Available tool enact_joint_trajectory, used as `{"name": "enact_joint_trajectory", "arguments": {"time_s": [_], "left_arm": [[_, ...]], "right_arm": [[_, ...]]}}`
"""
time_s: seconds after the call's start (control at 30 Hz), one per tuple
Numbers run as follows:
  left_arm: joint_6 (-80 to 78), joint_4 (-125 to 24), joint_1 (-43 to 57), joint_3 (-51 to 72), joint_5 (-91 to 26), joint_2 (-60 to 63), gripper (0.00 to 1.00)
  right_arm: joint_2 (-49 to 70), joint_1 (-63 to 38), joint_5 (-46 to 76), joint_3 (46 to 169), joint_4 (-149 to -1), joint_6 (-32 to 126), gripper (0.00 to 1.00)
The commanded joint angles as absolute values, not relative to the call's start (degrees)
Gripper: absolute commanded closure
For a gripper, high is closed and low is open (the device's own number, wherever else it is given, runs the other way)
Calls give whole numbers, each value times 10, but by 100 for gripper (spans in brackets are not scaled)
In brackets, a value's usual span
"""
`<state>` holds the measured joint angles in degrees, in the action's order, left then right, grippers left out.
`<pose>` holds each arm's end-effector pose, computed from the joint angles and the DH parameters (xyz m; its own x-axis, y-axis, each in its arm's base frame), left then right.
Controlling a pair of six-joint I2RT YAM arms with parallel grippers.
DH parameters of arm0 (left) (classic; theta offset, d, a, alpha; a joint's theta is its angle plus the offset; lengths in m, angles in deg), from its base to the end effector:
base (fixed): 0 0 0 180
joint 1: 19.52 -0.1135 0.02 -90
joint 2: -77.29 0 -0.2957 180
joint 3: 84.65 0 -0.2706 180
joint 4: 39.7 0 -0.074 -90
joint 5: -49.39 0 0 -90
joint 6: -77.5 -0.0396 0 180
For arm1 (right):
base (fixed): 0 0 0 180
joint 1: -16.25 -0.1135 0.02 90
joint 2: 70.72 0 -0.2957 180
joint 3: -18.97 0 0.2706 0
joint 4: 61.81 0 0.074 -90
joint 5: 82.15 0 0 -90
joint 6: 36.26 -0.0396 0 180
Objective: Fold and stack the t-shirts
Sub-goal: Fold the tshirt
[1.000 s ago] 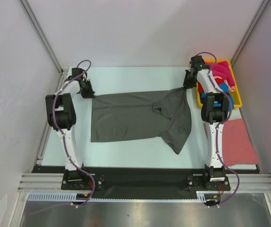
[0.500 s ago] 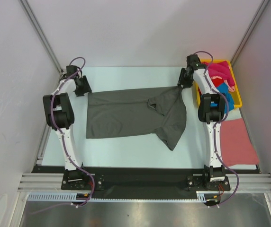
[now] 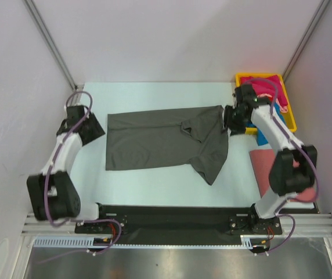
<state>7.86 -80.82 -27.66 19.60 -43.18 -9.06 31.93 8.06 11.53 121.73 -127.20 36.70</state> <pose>0.3339 0.0495 0.2697 -0.6698 -0.4469 -0.5930 -0.4288 0.8848 -0.1825 0.3984 0.0599 0.2994 -0.9091 0.1646 -0.3827 0.1021 0.9787 0.1783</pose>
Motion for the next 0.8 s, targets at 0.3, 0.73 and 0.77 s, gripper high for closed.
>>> {"name": "enact_joint_trajectory", "arguments": {"time_s": [0.3,0.73,0.77], "left_arm": [[232,-815,-312,464,-367,118,39],[256,-753,-317,486,-361,17,44],[260,-756,-317,491,-360,22,44]], "right_arm": [[48,58,332,833,-1158,305,48],[14,66,337,791,-1164,318,44],[15,68,335,789,-1165,319,45]]}}
